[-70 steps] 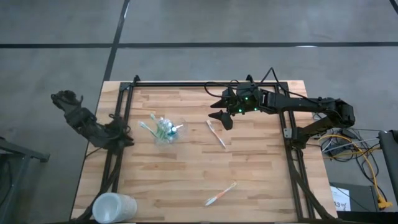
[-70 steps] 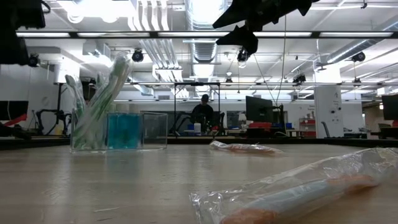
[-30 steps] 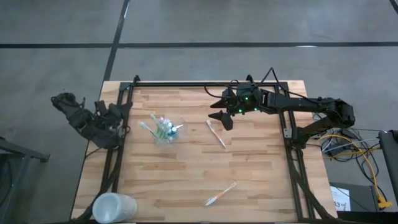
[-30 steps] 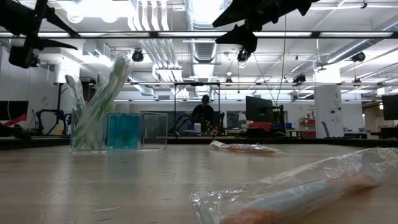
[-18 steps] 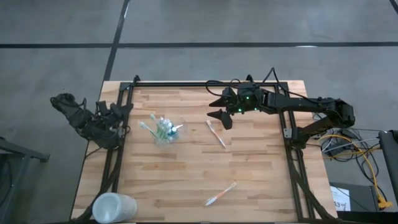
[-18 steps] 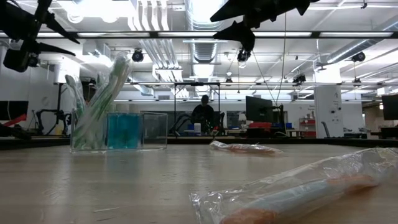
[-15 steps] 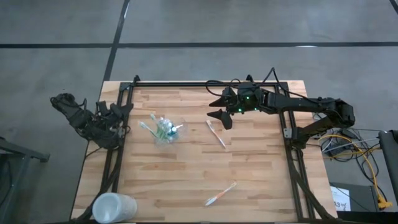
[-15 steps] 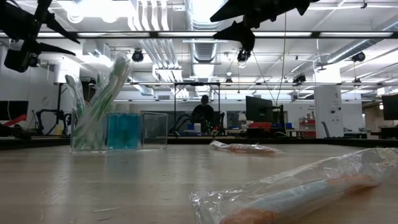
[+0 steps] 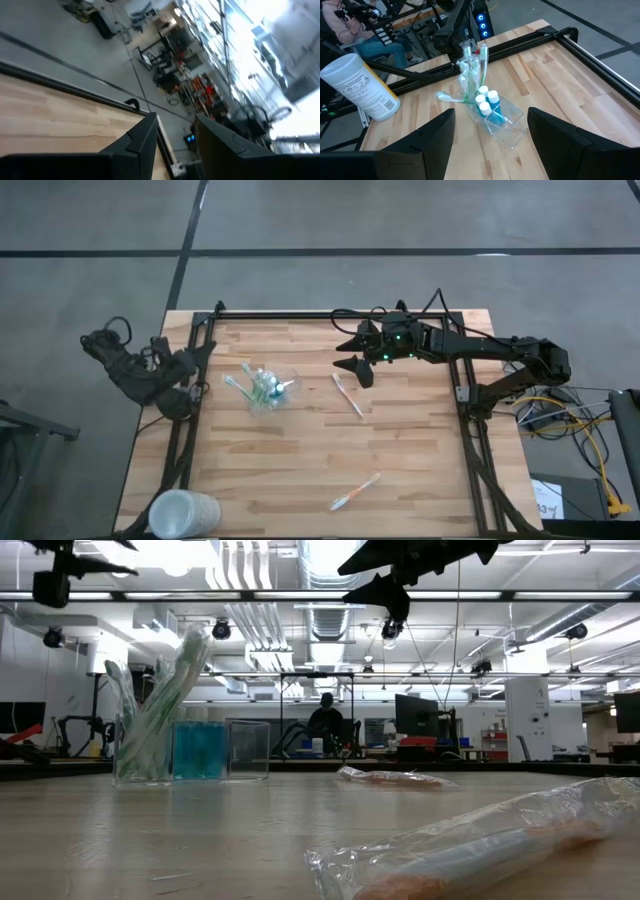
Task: Pick & Place toothbrushing station
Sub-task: Move the transparent organizer to the center of the table
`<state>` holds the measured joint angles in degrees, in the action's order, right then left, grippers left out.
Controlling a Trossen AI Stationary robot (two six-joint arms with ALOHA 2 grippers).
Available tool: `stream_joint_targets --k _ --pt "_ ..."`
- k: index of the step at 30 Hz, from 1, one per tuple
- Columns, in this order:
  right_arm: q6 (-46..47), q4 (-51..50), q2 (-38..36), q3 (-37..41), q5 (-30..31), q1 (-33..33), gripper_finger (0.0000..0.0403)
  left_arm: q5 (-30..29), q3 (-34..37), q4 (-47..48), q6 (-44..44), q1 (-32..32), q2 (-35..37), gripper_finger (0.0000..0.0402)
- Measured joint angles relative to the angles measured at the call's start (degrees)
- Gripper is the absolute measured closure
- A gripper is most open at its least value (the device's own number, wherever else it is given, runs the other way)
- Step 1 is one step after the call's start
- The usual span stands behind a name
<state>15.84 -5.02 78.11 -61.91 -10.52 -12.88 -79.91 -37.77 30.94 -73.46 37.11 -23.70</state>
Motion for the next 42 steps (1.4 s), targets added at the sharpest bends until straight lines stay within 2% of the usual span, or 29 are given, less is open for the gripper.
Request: stream_joint_targets --k 3,6,12,16,18,20,23,26,30,36,42 --pt "0.00 0.00 0.00 0.00 0.02 0.00 0.0158 1.35 -0.01 -7.40 9.82 -0.37 0.00 0.0266" --pt "0.00 0.00 0.00 0.00 0.02 0.00 0.0158 3.22 -0.01 -10.32 13.58 -1.40 0.15 0.0266" --pt "0.00 0.00 0.00 0.00 0.02 0.00 0.0158 14.17 0.28 -13.09 17.37 -3.94 -2.86 0.0266" --pt "0.00 0.00 0.00 0.00 0.02 0.00 0.0158 20.72 0.12 -22.54 29.98 -4.97 -6.85 0.0266" --pt "-0.02 -0.02 0.00 0.00 0.02 0.00 0.0158 25.38 -0.22 -29.77 40.62 -5.59 -8.90 0.0266" --pt "-0.25 -0.02 0.00 0.00 0.03 0.00 0.0158 33.64 -0.95 -36.49 50.74 -6.34 -10.78 0.0266" --pt "-0.83 -0.04 0.00 0.00 0.04 0.00 0.0158 44.91 -2.54 -42.39 59.48 -7.87 -13.44 0.0266" --pt "-0.69 -0.12 0.00 0.00 0.04 0.00 0.0158 46.56 -4.69 -41.17 59.98 -9.67 -15.82 0.0266" --pt "-0.40 -0.22 0.00 0.00 0.02 0.00 0.0158 47.42 -6.93 -37.75 56.05 -13.20 -19.69 0.0266" --pt "-0.42 -0.28 0.00 0.00 0.02 0.00 0.0158 59.10 -8.07 -37.89 55.43 -19.84 -25.94 0.0266" --pt "-0.42 -0.77 0.00 0.00 -0.01 0.00 0.0158 63.72 -8.05 -33.93 53.63 -23.70 -28.30 0.0266"
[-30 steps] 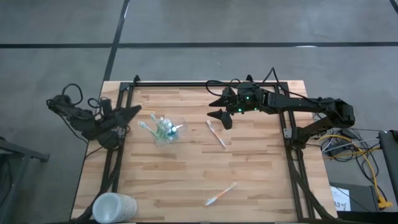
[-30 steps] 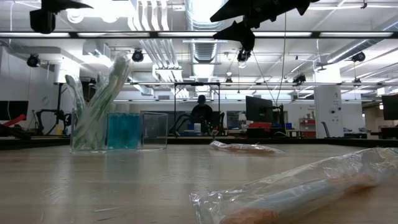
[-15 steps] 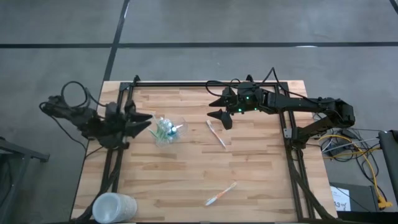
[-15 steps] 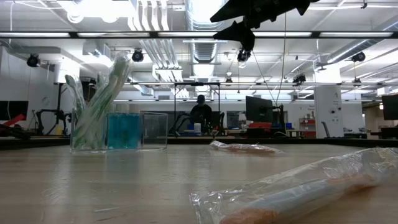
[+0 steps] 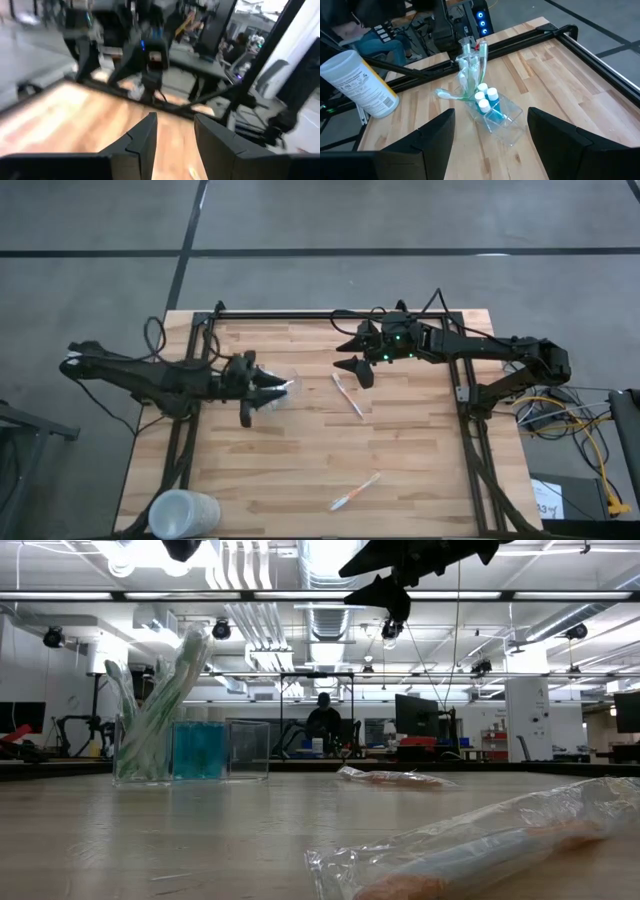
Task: Pick & Place toothbrushing station
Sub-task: Move the transparent organizer to the center of the table
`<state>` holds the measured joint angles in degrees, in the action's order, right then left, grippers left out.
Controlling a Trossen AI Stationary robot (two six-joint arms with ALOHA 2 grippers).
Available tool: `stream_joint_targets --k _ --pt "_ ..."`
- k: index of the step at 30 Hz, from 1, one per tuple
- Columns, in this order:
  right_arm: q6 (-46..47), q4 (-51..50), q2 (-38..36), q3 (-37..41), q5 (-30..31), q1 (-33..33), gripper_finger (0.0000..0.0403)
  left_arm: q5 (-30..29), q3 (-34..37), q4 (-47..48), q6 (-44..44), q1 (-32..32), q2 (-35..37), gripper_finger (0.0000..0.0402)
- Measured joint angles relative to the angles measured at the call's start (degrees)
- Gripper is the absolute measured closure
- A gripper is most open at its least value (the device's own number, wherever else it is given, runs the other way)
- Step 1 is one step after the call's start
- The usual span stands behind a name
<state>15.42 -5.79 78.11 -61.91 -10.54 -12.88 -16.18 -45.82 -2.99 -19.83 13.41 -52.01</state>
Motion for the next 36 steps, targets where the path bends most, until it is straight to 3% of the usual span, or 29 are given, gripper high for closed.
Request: stream_joint_targets --k 7,15,24,36 --pt "0.00 0.03 0.00 0.04 -0.05 0.00 0.0158 2.40 0.30 13.92 -12.55 0.33 -0.97 0.0266" --pt "0.00 0.03 -0.02 0.11 -0.07 0.00 0.0158 2.83 0.93 27.00 -18.79 0.33 -1.50 0.0266" --pt "0.00 0.04 -0.01 0.35 -0.10 0.00 0.0158 19.11 0.46 37.83 -18.83 0.35 -0.44 0.0266" --pt "0.40 0.10 -0.02 0.78 -0.10 0.00 0.0158 8.96 0.61 49.58 -20.50 0.29 -2.55 0.0266"
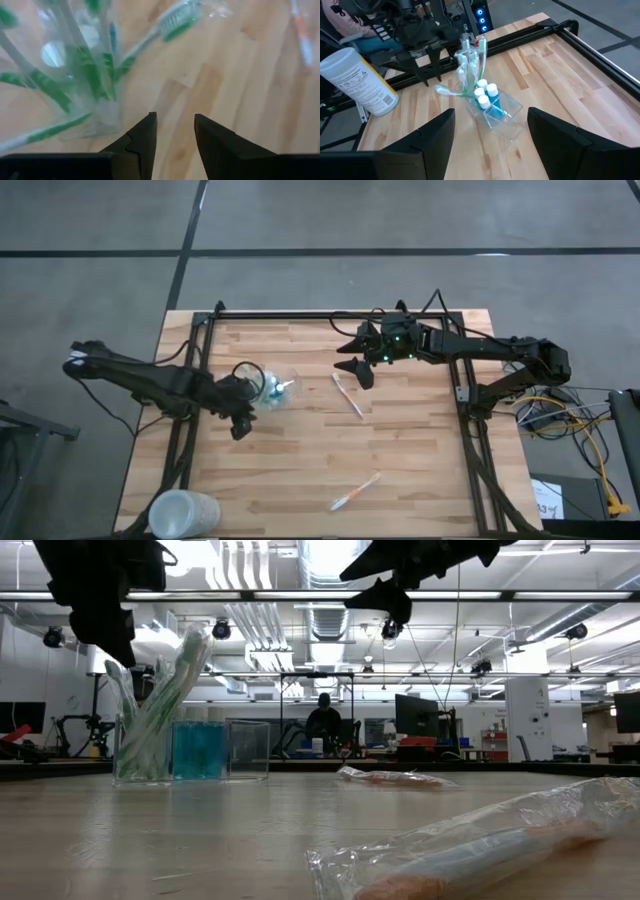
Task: Pick & Place toothbrushing station
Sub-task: Move the transparent organizer to the center of the table
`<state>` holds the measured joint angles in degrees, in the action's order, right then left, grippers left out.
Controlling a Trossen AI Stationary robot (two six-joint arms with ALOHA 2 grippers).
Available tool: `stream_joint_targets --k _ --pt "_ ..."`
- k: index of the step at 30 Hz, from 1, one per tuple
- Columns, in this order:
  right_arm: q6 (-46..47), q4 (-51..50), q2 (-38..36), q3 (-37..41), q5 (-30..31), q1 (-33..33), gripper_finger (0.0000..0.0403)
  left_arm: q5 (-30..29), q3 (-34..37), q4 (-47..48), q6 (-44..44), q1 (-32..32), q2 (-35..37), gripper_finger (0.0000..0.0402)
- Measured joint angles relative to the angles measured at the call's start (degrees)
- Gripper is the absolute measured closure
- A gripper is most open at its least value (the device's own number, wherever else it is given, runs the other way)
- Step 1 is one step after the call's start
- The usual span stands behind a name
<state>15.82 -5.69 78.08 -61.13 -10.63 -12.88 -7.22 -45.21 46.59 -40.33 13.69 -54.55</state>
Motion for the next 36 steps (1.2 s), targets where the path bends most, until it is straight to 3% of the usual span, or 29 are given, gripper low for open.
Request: stream_joint_targets --k 8,19,28,36 --pt "0.26 0.23 0.00 1.09 0.07 0.00 0.0158 -5.19 0.40 -0.12 5.54 -0.13 -5.52 0.0266" --pt "1.29 0.50 0.00 2.68 0.10 0.00 0.0158 -6.44 0.53 2.93 7.05 -0.11 -15.52 0.0266" --pt "1.13 0.50 0.00 2.87 0.11 0.00 0.0158 -12.02 0.59 1.87 7.30 -0.12 -17.58 0.0266" --pt "1.08 0.52 0.00 2.87 0.13 0.00 0.0158 -19.22 0.31 -5.86 16.04 -0.13 -17.67 0.0266"
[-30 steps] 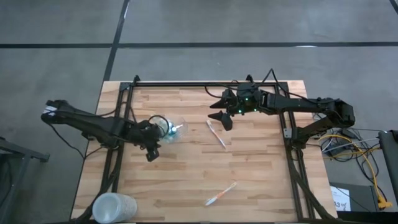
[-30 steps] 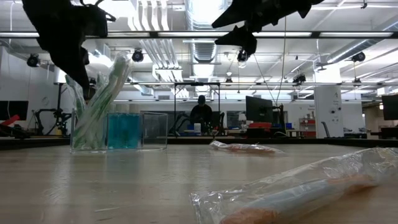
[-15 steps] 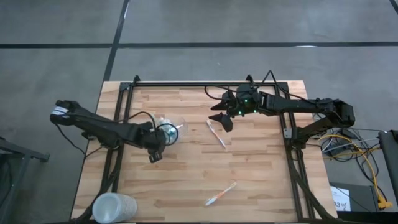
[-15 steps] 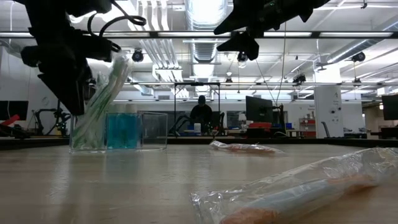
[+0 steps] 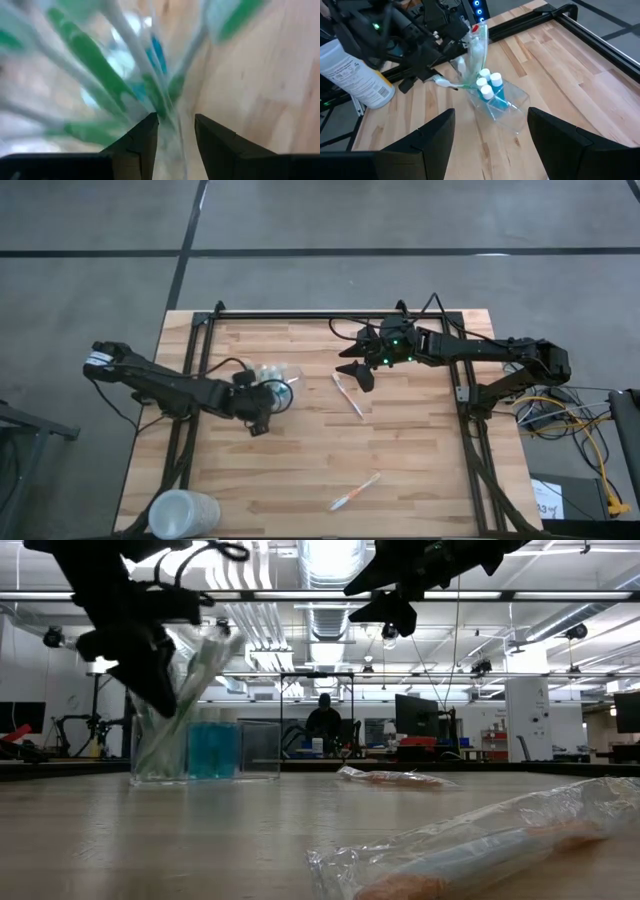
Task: Pick & Place toothbrushing station
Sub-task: Move the transparent organizer to the center of the table
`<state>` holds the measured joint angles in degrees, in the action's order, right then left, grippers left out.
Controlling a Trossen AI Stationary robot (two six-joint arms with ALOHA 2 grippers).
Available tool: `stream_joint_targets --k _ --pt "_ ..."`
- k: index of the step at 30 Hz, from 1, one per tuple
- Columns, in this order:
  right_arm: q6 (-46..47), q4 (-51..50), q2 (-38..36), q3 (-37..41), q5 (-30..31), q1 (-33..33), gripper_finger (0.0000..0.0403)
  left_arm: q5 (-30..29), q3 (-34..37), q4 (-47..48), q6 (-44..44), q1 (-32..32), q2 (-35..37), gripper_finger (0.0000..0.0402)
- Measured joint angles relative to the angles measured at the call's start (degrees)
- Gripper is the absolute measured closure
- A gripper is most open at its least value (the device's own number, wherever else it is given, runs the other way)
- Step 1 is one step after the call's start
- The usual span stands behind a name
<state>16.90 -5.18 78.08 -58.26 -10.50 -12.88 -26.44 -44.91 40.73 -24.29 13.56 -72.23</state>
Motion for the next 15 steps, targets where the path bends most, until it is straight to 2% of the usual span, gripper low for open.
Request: stream_joint_targets --k 4,7,15 --pt "0.01 -0.01 0.00 0.00 0.01 0.00 0.0158 -4.02 -0.04 -7.15 7.57 -0.46 -0.47 0.0266" --pt "0.01 -0.02 0.00 0.00 0.02 0.00 0.0158 -4.31 -0.04 -10.27 11.06 -1.44 -1.21 0.0266" --pt "0.02 -0.04 0.00 0.00 0.02 0.00 0.0158 -3.06 -0.06 -9.13 10.26 -3.50 -2.68 0.0266"
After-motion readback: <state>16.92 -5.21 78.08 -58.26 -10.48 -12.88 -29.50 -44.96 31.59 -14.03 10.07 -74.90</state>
